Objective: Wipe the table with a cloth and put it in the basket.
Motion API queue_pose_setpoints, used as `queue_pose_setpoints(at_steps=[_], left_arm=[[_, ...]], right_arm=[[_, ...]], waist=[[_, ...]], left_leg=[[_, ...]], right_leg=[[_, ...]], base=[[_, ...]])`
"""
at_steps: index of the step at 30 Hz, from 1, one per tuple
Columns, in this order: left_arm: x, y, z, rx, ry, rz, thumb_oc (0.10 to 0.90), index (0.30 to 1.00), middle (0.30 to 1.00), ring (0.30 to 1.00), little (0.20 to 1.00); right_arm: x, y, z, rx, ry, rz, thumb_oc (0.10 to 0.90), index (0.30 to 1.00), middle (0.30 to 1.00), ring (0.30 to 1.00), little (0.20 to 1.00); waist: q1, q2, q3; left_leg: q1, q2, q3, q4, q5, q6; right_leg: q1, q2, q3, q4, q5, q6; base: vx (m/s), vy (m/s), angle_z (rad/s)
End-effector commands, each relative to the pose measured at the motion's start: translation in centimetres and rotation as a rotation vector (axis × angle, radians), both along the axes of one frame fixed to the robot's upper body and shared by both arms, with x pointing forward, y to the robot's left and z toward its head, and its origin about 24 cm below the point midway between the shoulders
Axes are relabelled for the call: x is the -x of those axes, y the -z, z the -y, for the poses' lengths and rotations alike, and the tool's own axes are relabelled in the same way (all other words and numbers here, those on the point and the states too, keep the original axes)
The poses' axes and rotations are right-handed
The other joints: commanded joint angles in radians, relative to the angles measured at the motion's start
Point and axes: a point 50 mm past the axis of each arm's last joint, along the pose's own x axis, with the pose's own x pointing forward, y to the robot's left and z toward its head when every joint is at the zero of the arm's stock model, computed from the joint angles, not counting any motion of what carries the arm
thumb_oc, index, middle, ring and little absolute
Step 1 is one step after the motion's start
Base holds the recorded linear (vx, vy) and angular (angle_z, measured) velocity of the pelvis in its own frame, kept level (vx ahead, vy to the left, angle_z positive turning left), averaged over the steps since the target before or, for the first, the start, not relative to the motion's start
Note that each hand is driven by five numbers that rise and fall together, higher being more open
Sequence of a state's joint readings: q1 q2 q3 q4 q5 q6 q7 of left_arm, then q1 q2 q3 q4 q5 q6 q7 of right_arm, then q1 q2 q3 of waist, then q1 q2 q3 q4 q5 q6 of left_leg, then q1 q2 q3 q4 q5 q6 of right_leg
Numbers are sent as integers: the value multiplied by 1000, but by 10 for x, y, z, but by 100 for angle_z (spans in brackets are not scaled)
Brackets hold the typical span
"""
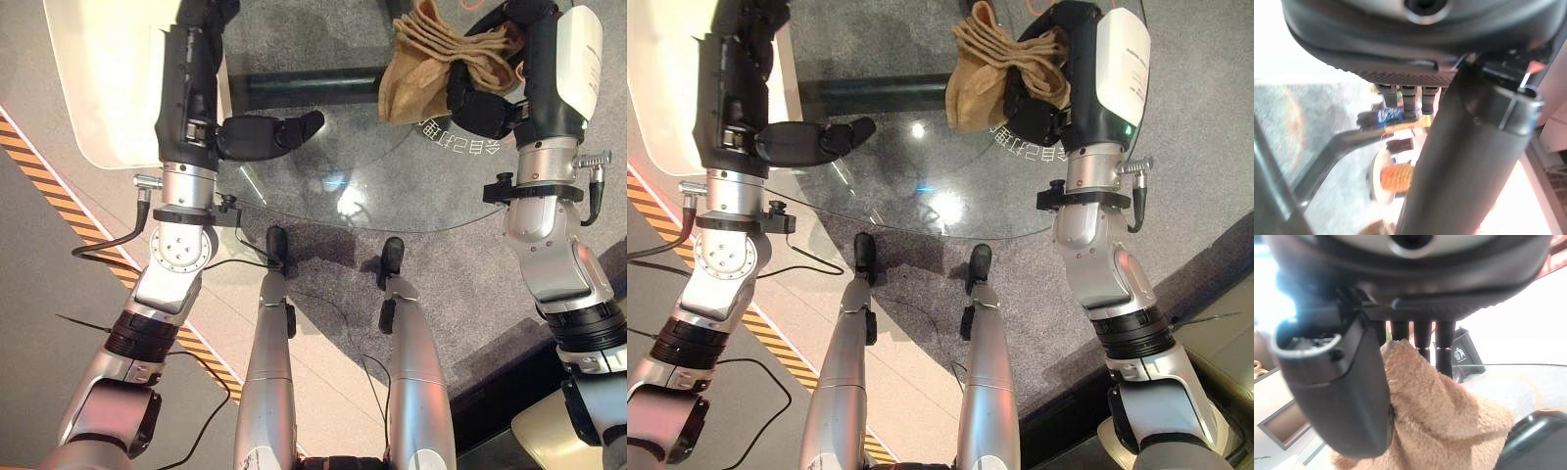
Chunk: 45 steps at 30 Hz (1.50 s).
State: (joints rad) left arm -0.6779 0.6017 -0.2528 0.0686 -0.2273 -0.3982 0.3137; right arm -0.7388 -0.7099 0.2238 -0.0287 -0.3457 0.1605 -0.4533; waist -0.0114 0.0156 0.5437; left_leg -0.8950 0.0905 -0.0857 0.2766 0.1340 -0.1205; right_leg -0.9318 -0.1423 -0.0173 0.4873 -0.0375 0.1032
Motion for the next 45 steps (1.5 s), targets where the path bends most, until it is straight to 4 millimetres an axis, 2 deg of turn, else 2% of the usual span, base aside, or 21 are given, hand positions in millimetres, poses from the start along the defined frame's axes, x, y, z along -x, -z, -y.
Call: queue_pose_setpoints(at_steps=[1, 20, 34, 45], left_arm=[[17, -45, 10, 48, 96, 211, 800, 900, 900, 900, 900], [-1, -50, 36, -11, 129, 125, 800, 900, 900, 900, 900], [-11, -59, 49, -3, 152, 96, 800, 900, 900, 900, 900], [-16, -64, 56, -28, 160, 71, 800, 900, 900, 900, 900]], right_arm=[[55, -79, -35, 71, -207, 440, 100, 300, 300, 300, 200], [60, -93, -60, 97, -328, 452, 100, 300, 300, 300, 200], [61, -98, -81, 111, -465, 394, 100, 300, 300, 300, 200], [63, -102, -89, 107, -522, 395, 100, 300, 300, 300, 200]], waist=[[-23, -15, -24], [-39, -22, -24], [-47, -26, -24], [-48, -28, -24]], left_leg=[[55, -85, 91, -6, -59, 93], [70, -78, 98, -17, -64, 89], [82, -72, 99, -26, -65, 84], [91, -70, 99, -31, -69, 82]], right_leg=[[80, 128, -27, -99, 31, -29], [96, 132, -19, -115, 25, -30], [109, 132, -15, -125, 22, -28], [118, 131, -13, -132, 16, -28]], base=[[-34, 18, 0], [0, 0, 0], [-1, 1, -1], [0, 0, 0]])
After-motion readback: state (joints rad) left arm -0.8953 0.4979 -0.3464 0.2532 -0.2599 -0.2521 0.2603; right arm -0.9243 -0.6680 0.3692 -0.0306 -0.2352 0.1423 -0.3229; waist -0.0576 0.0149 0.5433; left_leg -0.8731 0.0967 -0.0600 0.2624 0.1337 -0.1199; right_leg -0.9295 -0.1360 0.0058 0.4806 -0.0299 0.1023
